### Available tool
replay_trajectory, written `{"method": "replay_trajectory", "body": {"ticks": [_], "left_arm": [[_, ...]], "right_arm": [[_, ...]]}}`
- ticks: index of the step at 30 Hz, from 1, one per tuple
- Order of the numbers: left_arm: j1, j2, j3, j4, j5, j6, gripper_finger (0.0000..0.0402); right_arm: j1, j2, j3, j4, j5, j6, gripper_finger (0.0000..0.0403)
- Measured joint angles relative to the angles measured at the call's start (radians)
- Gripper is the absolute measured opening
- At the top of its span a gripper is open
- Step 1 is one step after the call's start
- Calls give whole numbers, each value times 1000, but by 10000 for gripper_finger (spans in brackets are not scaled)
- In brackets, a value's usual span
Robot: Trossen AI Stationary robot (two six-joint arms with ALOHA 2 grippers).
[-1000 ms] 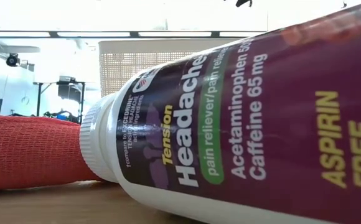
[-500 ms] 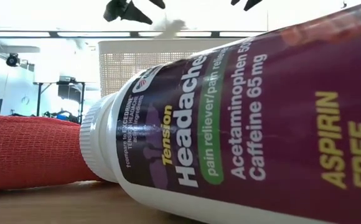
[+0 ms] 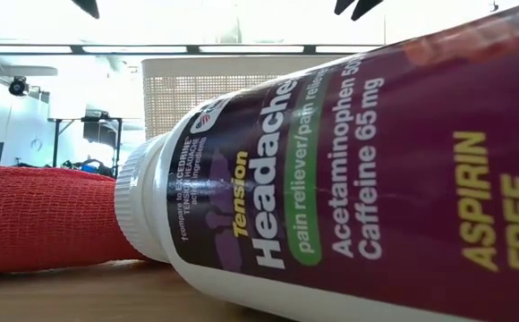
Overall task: Pick & place medical supplies in basket/bin
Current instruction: Put the white pill bottle into the white bin
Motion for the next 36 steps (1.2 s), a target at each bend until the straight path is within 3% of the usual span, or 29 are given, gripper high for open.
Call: {"method": "replay_trajectory", "body": {"ticks": [4, 8, 11, 17, 24, 27, 36], "left_arm": [[-136, 37, -33, 1, 53, -53, 278], [-235, 91, -72, -41, 200, -125, 270], [-288, 153, -106, -94, 312, -147, 264], [-311, 270, -144, -157, 420, -139, 262], [-331, 233, -184, -87, 392, -149, 262], [-355, 145, -248, -31, 350, -199, 262], [-408, -25, -475, 124, 354, -255, 262]], "right_arm": [[0, 0, -18, 1, -1, -3, 368], [-2, 0, -51, 6, -1, -6, 368], [-2, 1, -81, 10, -1, -6, 368], [-2, 1, -148, 67, -16, -14, 368], [-2, 4, -165, 114, -75, -37, 368], [-2, 3, -165, 114, -75, -37, 368], [-2, 2, -165, 115, -75, -23, 368]]}}
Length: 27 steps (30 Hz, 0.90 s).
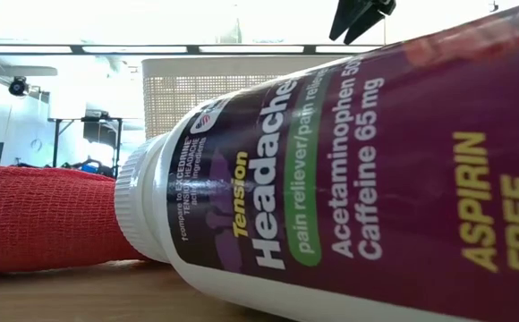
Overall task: Pick & place medical supplies in basket/bin
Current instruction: Put the white pill bottle into the white bin
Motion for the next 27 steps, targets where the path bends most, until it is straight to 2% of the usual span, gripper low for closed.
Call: {"method": "replay_trajectory", "body": {"ticks": [5, 12, 22, 27], "left_arm": [[-8, -12, -87, 5, 36, 52, 262], [-7, -8, -171, 19, 46, 47, 262], [-6, -8, -257, 186, 47, 20, 261], [-6, -8, -270, 189, 47, 4, 232]], "right_arm": [[0, 0, 0, 5, 0, 7, 368], [0, 0, 0, 21, 0, 13, 368], [0, 0, 0, 31, 0, 13, 368], [0, 0, 0, 35, 1, 13, 368]]}}
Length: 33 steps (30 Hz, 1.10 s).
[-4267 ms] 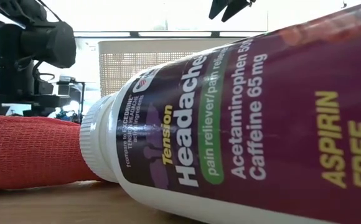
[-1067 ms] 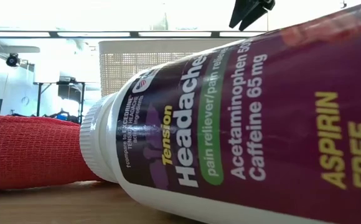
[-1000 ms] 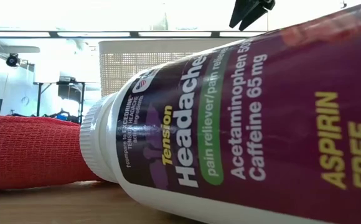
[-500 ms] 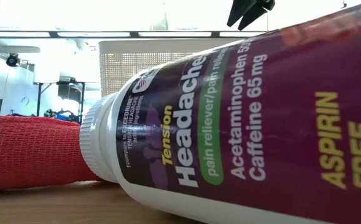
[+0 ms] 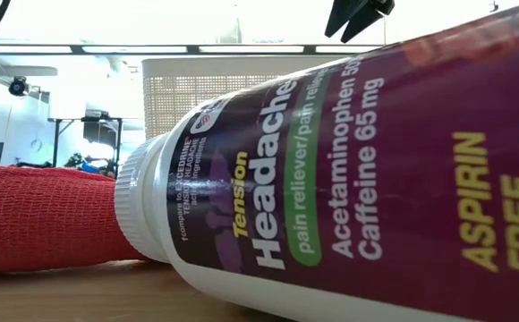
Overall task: Pick & place medical supplies in basket/bin
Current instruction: Put the white pill bottle into the white bin
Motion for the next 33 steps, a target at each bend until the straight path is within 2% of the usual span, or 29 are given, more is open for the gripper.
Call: {"method": "replay_trajectory", "body": {"ticks": [6, 9, 12, 15, 17, 19, 20, 23, 25, 27, 29, 31, 33], "left_arm": [[0, 0, 8, -2, 15, -5, 161], [3, 0, 51, -7, 19, -30, 159], [23, 1, 159, -62, -5, -70, 159], [38, 1, 333, -189, -52, -117, 159], [46, 1, 469, -254, -129, -138, 159], [47, 1, 602, -291, -276, -156, 159], [47, 1, 663, -293, -389, -156, 159], [48, 1, 807, -266, -828, -88, 159], [75, 0, 872, -215, -1027, 32, 159], [134, 1, 907, -150, -1094, 179, 159], [215, 3, 912, -76, -1091, 311, 159], [306, 7, 891, 37, -1025, 426, 159], [403, 15, 849, 173, -909, 548, 159]], "right_arm": [[0, 0, 0, 3, 0, 0, 368], [0, -1, 0, 4, 1, -3, 368], [5, -11, 2, 16, 1, -18, 368], [14, -23, 21, 18, 1, -27, 368], [14, -34, 34, 17, 0, -35, 368], [13, -44, 48, 18, 1, -46, 368], [13, -50, 53, 18, 1, -50, 368], [13, -65, 66, 41, 1, -64, 368], [14, -72, 79, 45, 0, -80, 368], [14, -82, 93, 44, 0, -88, 368], [13, -95, 108, 40, 0, -83, 368], [14, -112, 117, 39, -6, -59, 368], [14, -130, 118, 37, -32, -37, 368]]}}
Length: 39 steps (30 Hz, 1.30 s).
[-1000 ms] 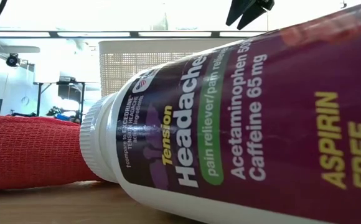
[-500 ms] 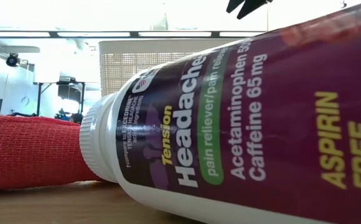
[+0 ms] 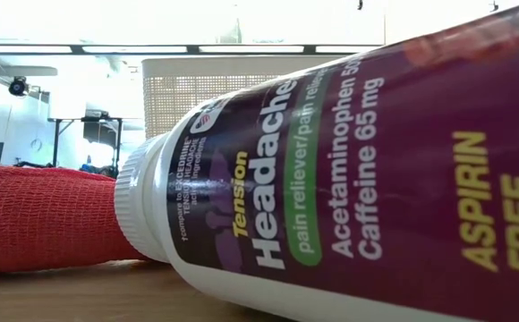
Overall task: Pick & place medical supplies in basket/bin
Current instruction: Put the white pill bottle into the white bin, then put the yellow pill bottle into the white bin
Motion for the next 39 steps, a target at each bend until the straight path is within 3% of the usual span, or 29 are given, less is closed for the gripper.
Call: {"method": "replay_trajectory", "body": {"ticks": [5, 8, 16, 22, 26, 29, 32, 35, 39], "left_arm": [[210, 21, -126, 296, 271, 182, 159], [325, 24, -170, 365, 428, 196, 159], [552, 59, -233, 451, 616, 246, 159], [666, 191, -249, 447, 652, 262, 169], [696, 267, -198, 413, 621, 260, 238], [694, 283, -121, 242, 620, 260, 295], [690, 284, -31, 7, 617, 254, 332], [656, 262, 54, -168, 613, 202, 344], [554, 205, 128, -213, 603, 136, 345]], "right_arm": [[40, -28, -2, -31, -28, 68, 368], [73, -40, -2, -71, -26, 103, 368], [124, -71, -3, -147, 58, 175, 368], [123, -76, -3, -145, 86, 175, 368], [124, -69, -8, -152, 85, 182, 368], [124, -68, -23, -215, 73, 243, 368], [124, -69, -53, -330, 5, 364, 368], [124, -68, -108, -449, -100, 540, 368], [132, -70, -251, -504, -219, 738, 368]]}}
